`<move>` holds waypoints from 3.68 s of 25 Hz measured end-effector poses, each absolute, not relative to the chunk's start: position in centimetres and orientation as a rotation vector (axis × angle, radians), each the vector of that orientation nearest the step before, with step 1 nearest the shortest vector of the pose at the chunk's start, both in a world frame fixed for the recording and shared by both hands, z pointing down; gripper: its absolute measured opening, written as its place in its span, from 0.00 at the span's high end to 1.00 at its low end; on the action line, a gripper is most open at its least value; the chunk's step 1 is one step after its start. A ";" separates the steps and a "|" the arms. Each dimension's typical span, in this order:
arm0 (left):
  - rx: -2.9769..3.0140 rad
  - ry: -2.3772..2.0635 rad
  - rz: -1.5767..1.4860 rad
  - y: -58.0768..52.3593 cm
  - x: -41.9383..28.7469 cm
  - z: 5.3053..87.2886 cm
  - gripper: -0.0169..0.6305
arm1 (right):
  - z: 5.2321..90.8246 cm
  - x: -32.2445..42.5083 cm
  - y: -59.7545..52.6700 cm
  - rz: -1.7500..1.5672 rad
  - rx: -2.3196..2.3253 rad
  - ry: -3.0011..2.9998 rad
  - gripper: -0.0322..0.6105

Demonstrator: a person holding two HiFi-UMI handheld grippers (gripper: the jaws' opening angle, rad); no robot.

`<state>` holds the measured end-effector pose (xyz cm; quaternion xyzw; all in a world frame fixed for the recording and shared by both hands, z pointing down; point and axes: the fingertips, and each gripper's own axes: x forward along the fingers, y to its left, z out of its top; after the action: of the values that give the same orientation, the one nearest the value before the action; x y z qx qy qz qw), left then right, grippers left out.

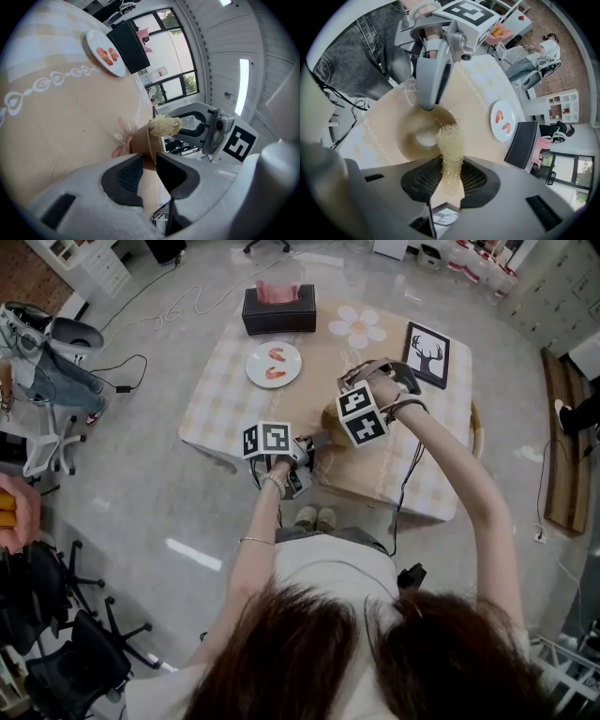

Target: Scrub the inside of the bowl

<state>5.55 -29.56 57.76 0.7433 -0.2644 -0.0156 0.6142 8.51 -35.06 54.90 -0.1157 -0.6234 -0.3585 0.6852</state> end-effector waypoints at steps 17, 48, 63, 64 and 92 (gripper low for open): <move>1.709 -0.596 -0.048 -29.3 5.5 57.7 0.84 | 55.1 10.0 -34.5 -0.755 -0.229 -1.376 0.80; 1.686 -0.616 -0.130 -29.1 5.1 57.6 0.84 | 55.3 11.7 -29.0 -0.713 -0.275 -1.307 0.80; 1.677 -0.571 -0.104 -28.2 5.6 57.7 0.84 | 55.6 9.5 -28.9 -0.720 -0.285 -1.342 0.80; 1.678 -0.570 -0.104 -28.2 5.6 57.7 0.84 | 55.6 9.4 -29.0 -0.722 -0.285 -1.342 0.80; 1.700 -0.557 -0.058 -28.5 5.8 57.6 0.84 | 54.7 7.5 -33.4 -0.747 -0.231 -1.342 0.80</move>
<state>5.80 -28.53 57.59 0.7411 -0.2426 -0.0252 0.6256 7.55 -33.45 54.72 -0.1044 -0.6056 -0.3369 0.7134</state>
